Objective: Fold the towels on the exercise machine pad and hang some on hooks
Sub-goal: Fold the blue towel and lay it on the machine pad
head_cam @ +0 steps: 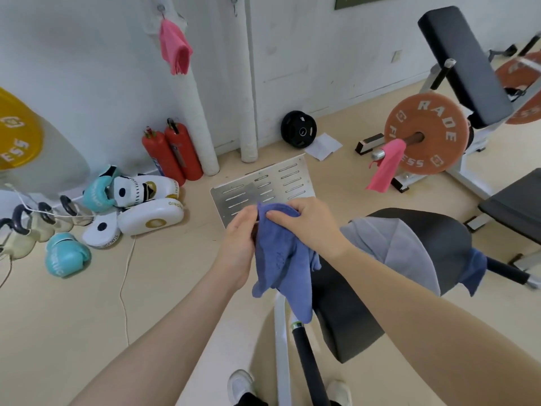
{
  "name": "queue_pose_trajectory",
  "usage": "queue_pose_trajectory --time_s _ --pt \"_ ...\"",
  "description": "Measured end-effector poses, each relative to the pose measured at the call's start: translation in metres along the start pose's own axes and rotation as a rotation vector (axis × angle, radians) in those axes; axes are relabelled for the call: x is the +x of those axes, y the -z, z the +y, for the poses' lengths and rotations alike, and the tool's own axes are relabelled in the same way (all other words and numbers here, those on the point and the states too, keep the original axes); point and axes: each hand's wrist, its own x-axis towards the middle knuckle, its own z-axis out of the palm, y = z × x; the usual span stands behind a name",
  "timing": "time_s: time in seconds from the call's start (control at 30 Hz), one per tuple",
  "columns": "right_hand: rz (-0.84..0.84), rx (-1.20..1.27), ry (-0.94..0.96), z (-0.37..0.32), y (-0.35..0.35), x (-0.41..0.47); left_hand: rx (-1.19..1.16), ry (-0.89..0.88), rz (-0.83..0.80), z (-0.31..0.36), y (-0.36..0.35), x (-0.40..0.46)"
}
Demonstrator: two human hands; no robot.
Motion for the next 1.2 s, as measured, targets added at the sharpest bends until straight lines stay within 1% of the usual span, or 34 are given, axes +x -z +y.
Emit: queue_pose_trajectory --time_s 0.07,0.1,0.2,0.27,0.3,0.37,0.4,0.47,0.53,0.6,0.67,0.73,0.8,0.87,0.97,1.03,1.13,1.17,1.2 --pt "0.010 -0.056 0.034 0.003 0.010 -0.001 0.064 -0.033 -0.011 -0.003 -0.013 -0.003" --pt "-0.018 -0.074 0.053 0.006 0.015 -0.002 0.106 -0.055 0.018 -0.004 -0.020 -0.005" --pt "-0.171 -0.124 0.123 0.017 0.030 -0.009 0.202 -0.090 0.190 -0.006 -0.043 -0.013" --pt "-0.233 -0.202 0.201 0.031 0.040 -0.014 0.269 -0.110 0.252 -0.009 -0.053 -0.015" --pt "-0.241 -0.220 0.244 0.039 0.046 -0.017 0.291 -0.119 0.255 -0.010 -0.057 -0.016" --pt "-0.247 -0.162 0.281 0.050 0.058 -0.019 0.299 -0.146 0.226 -0.012 -0.067 -0.020" --pt "-0.268 -0.097 0.272 0.051 0.064 -0.020 0.286 -0.162 0.214 -0.012 -0.071 -0.024" --pt "-0.370 0.010 0.238 0.050 0.074 -0.021 0.237 -0.191 0.194 -0.011 -0.079 -0.031" --pt "-0.495 0.048 0.212 0.051 0.082 -0.023 0.209 -0.202 0.193 -0.010 -0.084 -0.035" --pt "-0.602 0.082 0.161 0.051 0.086 -0.028 0.232 -0.203 0.191 -0.006 -0.089 -0.040" --pt "-0.692 0.049 0.088 0.051 0.088 -0.032 0.282 -0.222 0.144 -0.004 -0.095 -0.044" --pt "-0.680 -0.028 0.064 0.052 0.091 -0.034 0.346 -0.249 0.109 -0.002 -0.100 -0.047" --pt "-0.566 -0.085 0.104 0.052 0.095 -0.033 0.329 -0.266 0.113 -0.001 -0.102 -0.049" --pt "-0.450 -0.185 0.175 0.052 0.098 -0.030 0.302 -0.283 0.151 0.000 -0.102 -0.049" --pt "-0.363 -0.297 0.238 0.051 0.097 -0.029 0.361 -0.294 0.197 0.002 -0.102 -0.047" --pt "-0.339 -0.304 0.249 0.049 0.095 -0.029 0.458 -0.297 0.235 0.003 -0.101 -0.044" --pt "-0.319 -0.225 0.240 0.044 0.097 -0.028 0.581 -0.271 0.314 0.005 -0.099 -0.038" --pt "-0.346 -0.203 0.235 0.043 0.098 -0.026 0.609 -0.263 0.331 0.007 -0.099 -0.036" --pt "-0.411 -0.201 0.233 0.043 0.099 -0.026 0.632 -0.258 0.335 0.008 -0.098 -0.035"
